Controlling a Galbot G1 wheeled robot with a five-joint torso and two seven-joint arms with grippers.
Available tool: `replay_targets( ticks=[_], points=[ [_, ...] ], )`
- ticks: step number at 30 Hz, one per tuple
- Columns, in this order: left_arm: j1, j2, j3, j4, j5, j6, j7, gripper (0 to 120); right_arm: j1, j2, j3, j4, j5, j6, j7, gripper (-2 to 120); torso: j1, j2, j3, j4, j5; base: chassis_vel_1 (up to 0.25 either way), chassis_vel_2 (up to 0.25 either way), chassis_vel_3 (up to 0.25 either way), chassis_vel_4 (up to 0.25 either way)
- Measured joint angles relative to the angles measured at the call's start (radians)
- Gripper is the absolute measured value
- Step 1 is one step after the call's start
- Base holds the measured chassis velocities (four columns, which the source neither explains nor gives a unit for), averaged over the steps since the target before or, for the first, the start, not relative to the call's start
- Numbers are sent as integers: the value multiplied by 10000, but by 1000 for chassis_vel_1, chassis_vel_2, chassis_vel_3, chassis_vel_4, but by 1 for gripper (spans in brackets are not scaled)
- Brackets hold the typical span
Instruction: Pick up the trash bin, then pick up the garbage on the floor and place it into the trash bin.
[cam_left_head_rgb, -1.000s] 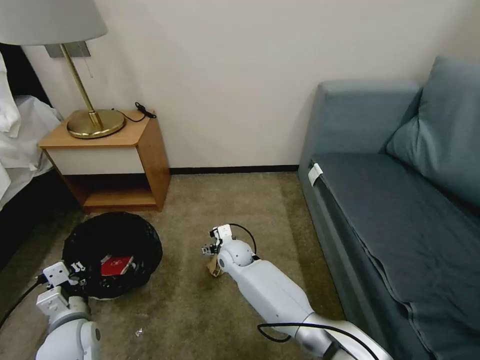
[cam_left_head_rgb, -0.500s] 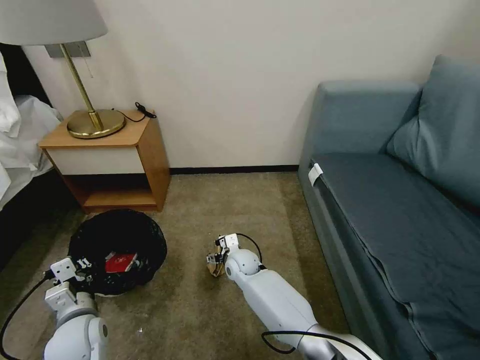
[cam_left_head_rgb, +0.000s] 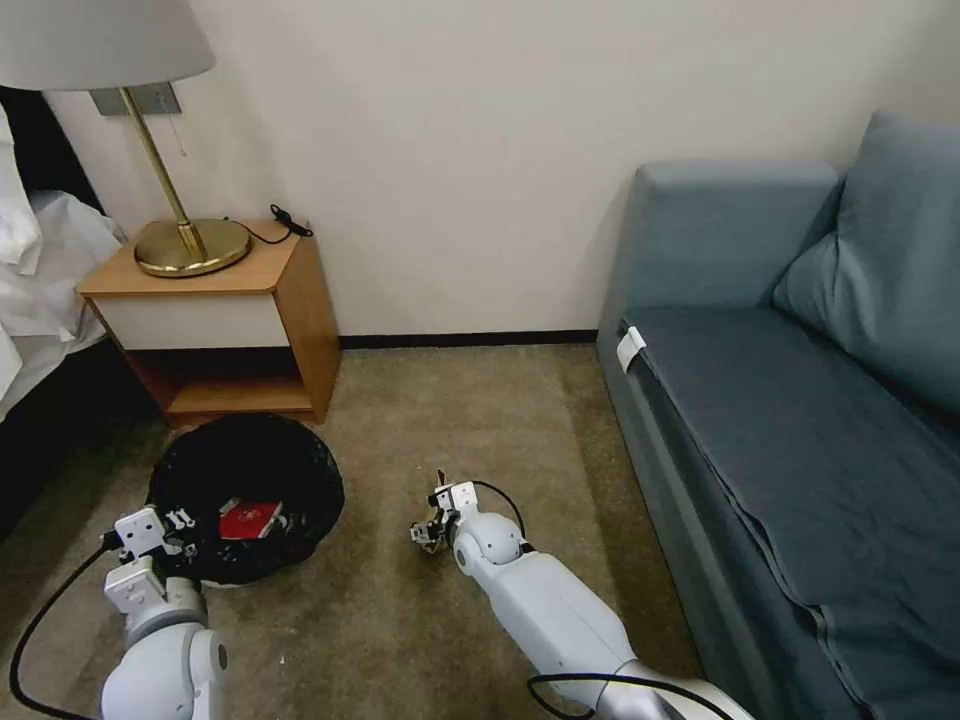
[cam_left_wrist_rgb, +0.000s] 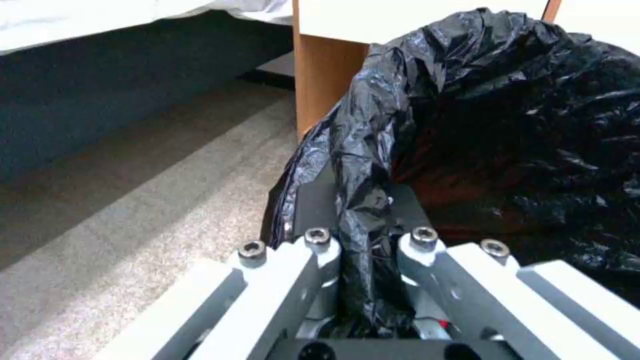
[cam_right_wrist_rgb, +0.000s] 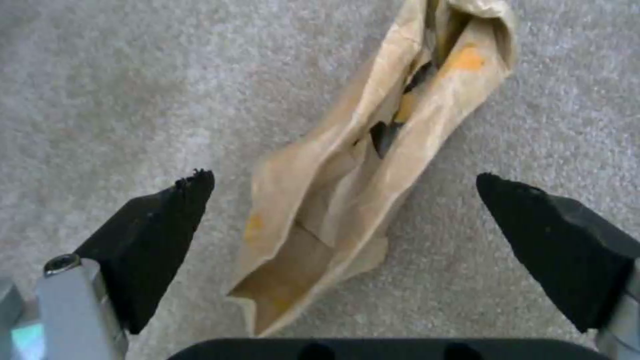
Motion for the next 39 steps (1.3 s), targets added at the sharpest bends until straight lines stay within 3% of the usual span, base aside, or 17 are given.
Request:
replay_targets(
  ticks=[10,21,26,37,39],
  points=[
    [-5,0,75,42,70,-5,-11,4,180,-2,420,-937,-434,716,-795,100,0,0,0,0,0,0,0,0,0],
    [-1,0,104,19,98,-12,-42,4,118,-2,569,-1089,-929,1192,-2249,100,0,-2,-1,0,0,0,0,0,0],
    [5,0,117,12,99,-32,-53,4,71,-2,576,-1235,-1078,1416,-2463,99,0,-2,0,0,0,0,0,0,0],
    [57,0,87,-45,80,-47,-58,4,-19,-2,664,-1602,-1284,2060,-2840,64,0,-1,0,0,0,0,0,0,0],
    [80,0,68,-74,68,-50,-60,4,-50,-2,666,-1709,-1285,2208,-2923,53,0,-2,0,0,0,0,0,0,0]
  ],
)
